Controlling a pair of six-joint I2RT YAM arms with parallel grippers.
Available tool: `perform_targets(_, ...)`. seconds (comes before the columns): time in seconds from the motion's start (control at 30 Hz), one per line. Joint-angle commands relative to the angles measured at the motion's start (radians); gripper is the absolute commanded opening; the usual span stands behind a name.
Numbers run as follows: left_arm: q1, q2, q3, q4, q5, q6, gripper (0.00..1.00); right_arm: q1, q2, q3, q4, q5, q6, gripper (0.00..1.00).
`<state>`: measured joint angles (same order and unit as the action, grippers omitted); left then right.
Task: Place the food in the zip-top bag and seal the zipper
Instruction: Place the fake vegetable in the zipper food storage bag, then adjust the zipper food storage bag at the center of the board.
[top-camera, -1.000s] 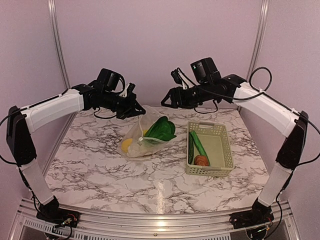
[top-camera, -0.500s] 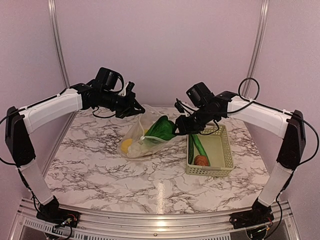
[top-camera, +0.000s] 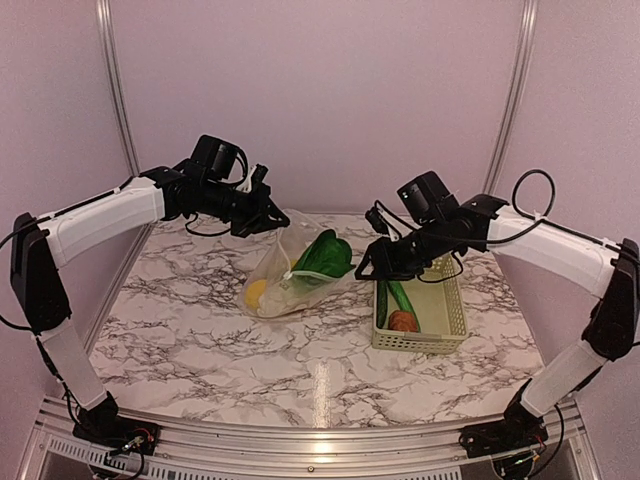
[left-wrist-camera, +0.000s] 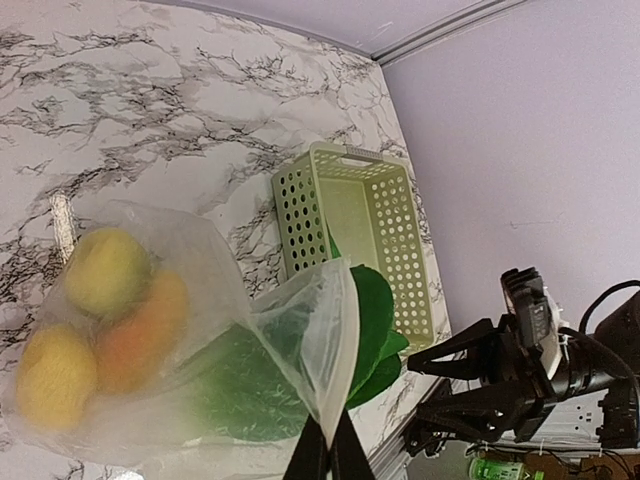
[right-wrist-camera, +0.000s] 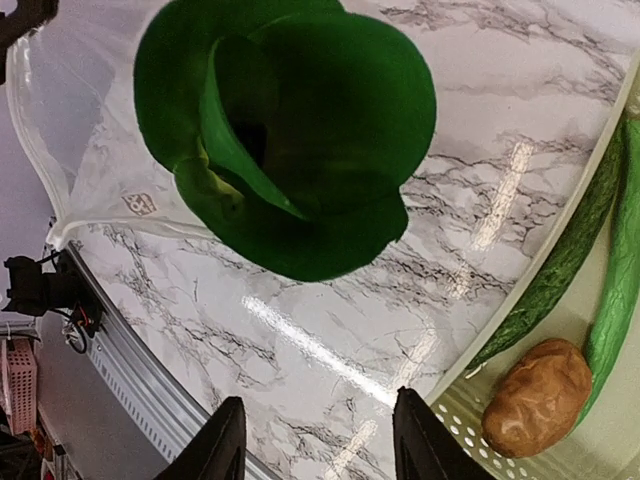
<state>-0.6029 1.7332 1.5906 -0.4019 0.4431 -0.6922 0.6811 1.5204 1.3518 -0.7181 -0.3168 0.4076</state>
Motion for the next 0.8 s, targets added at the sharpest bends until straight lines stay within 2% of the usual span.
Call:
perform_targets(0.0, 0.005, -0.033, -0.004, 0.017, 0.003, -0.027, 0.00, -0.006, 0.032, -0.058, 0.079, -0.041, 0.048, 0.47)
perform_targets(0.3, 0.005, -0.032, -0.008, 0.046, 0.028, -0.063, 0.00, -0.008, 0.149, -0.047, 0.277, -0.061, 0.161, 0.47)
perform_targets(0.47, 0.005, -0.037, -0.010, 0.049, 0.035, -0.064, 0.00, -0.012, 0.191, 0.002, 0.305, -0.016, 0.184, 0.49)
perform_targets(0.77, 0.003, -0.036, -0.016, 0.048, 0.040, -0.058, 0.00, -0.036, 0.206, 0.046, 0.321, -0.031, 0.197, 0.52)
